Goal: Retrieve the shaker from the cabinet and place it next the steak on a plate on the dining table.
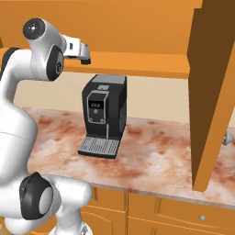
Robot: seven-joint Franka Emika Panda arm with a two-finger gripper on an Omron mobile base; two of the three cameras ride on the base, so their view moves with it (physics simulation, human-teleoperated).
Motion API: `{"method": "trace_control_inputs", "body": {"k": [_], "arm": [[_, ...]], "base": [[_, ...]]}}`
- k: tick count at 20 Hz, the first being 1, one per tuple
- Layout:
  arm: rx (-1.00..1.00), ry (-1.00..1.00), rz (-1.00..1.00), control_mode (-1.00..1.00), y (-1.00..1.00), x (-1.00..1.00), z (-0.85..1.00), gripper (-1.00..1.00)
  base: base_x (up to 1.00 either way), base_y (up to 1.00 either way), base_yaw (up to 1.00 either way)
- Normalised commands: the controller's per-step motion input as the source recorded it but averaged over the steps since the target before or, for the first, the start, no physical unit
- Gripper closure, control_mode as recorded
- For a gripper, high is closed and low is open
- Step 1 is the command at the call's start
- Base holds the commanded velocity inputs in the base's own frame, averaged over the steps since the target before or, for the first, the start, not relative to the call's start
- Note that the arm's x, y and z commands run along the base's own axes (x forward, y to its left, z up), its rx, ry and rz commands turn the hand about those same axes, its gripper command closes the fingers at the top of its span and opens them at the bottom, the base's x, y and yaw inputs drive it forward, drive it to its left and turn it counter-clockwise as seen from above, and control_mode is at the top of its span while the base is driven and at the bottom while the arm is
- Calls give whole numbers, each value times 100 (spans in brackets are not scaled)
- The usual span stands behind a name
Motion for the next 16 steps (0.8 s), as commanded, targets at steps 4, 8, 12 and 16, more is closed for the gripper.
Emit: {"method": "trace_control_inputs", "body": {"k": [4, 8, 12, 16], "arm": [[0, 0, 0, -100, 1, 34, 6, -100], [0, 0, 0, -100, 4, 43, 0, -100], [0, 0, 0, -100, 8, 44, 0, -100], [0, 0, 0, -100, 5, 43, 0, -100]], "base": [[0, 0, 0], [0, 0, 0], [0, 0, 0], [0, 0, 0]]}}
